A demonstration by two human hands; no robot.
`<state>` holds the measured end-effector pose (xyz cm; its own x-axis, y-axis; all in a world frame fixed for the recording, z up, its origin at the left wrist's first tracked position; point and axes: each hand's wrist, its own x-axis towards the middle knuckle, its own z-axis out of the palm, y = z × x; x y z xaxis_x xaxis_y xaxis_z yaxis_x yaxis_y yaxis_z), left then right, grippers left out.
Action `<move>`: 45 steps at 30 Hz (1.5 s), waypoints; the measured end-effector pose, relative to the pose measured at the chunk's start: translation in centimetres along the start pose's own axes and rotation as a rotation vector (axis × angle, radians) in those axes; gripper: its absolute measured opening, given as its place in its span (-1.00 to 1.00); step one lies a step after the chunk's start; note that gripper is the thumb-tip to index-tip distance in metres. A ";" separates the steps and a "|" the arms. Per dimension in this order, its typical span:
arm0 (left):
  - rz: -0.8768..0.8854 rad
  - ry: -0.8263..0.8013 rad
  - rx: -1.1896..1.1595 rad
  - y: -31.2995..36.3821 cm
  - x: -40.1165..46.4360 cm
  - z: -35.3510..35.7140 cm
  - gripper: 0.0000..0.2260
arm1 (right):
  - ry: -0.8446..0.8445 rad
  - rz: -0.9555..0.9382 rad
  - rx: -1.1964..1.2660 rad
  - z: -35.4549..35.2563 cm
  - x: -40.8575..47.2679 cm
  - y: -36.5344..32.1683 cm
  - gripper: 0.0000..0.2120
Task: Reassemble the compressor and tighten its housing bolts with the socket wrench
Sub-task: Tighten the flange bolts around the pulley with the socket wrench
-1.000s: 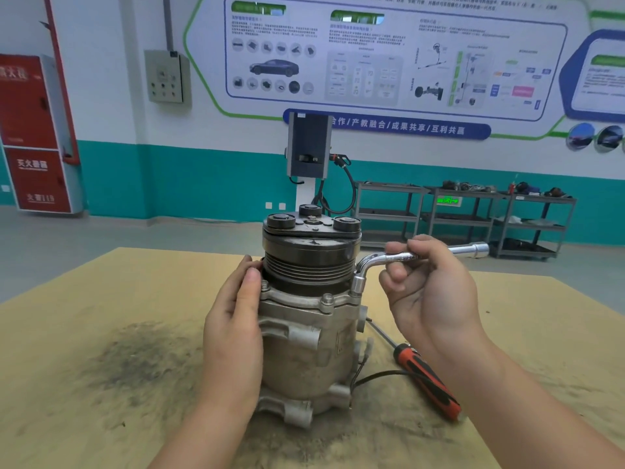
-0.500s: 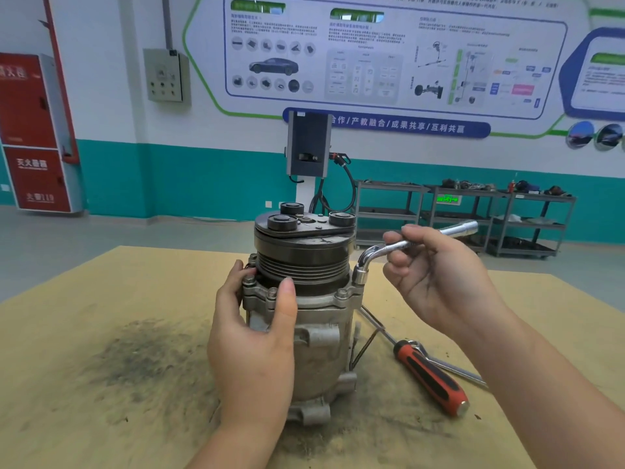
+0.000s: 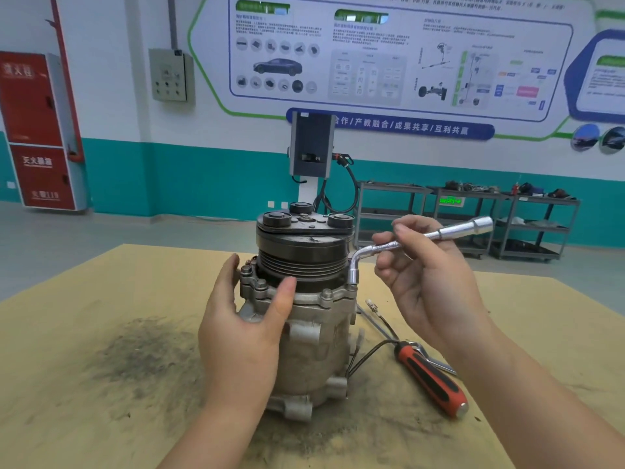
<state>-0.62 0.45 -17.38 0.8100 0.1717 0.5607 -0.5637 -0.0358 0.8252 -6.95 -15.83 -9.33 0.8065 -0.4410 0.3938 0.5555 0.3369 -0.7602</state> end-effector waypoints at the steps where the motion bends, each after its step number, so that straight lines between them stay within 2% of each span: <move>1: 0.020 -0.003 0.076 0.2 -0.2 -0.1 -0.10 | 0.007 -0.048 -0.003 0.0 -0.1 0.2 -0.85; 7: 0.149 -0.118 0.458 2.6 -1.7 0.5 0.18 | -0.031 -0.199 0.024 0.2 -0.8 0.9 -0.86; 9: 0.140 -0.128 0.528 2.9 -1.9 0.8 0.17 | -0.036 -0.253 -0.016 0.3 -1.0 1.1 -0.86; 13: 0.154 -0.114 0.525 2.7 -2.1 0.9 0.06 | -0.075 -0.476 -0.231 0.2 -1.6 1.8 -0.74; 16: 0.159 -0.103 0.519 2.7 -2.1 0.9 0.03 | -0.100 -0.588 -0.320 0.0 -1.9 2.1 -0.81; 19: 0.153 -0.088 0.512 2.8 -2.1 1.0 0.03 | -0.187 -0.785 -0.580 0.3 -2.4 2.2 -0.88; 24: 0.154 -0.076 0.491 2.6 -2.1 1.2 0.03 | -0.251 -0.938 -1.042 1.3 -3.0 2.2 -0.84; 26: 0.149 -0.058 0.492 2.7 -2.1 1.3 0.03 | -0.257 -0.833 -0.979 1.7 -3.0 1.6 -0.88; 28: 0.157 -0.046 0.505 2.7 -2.1 1.3 0.01 | -0.162 -0.718 -0.731 1.8 -2.7 0.7 -0.97; 30: 0.161 -0.047 0.507 2.7 -2.2 1.3 -0.03 | -0.034 -0.554 -0.458 1.7 -2.2 -0.4 -0.94; 33: 0.160 -0.051 0.504 2.7 -2.2 1.3 -0.09 | 0.048 -0.269 -0.112 1.1 -1.4 -0.7 -0.89; 36: 0.165 -0.055 0.497 2.6 -2.2 1.2 -0.07 | 0.097 -0.139 -0.033 1.0 -1.0 -0.2 -0.87; 45: 0.144 -0.074 0.461 2.9 -2.0 1.1 -0.02 | 0.129 -0.029 0.057 0.5 -0.3 -0.1 -0.89</move>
<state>-3.70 -1.04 -16.07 0.7475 0.0633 0.6612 -0.5542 -0.4893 0.6734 -7.17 -15.29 -9.13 0.7593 -0.5532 0.3428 0.5916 0.3673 -0.7177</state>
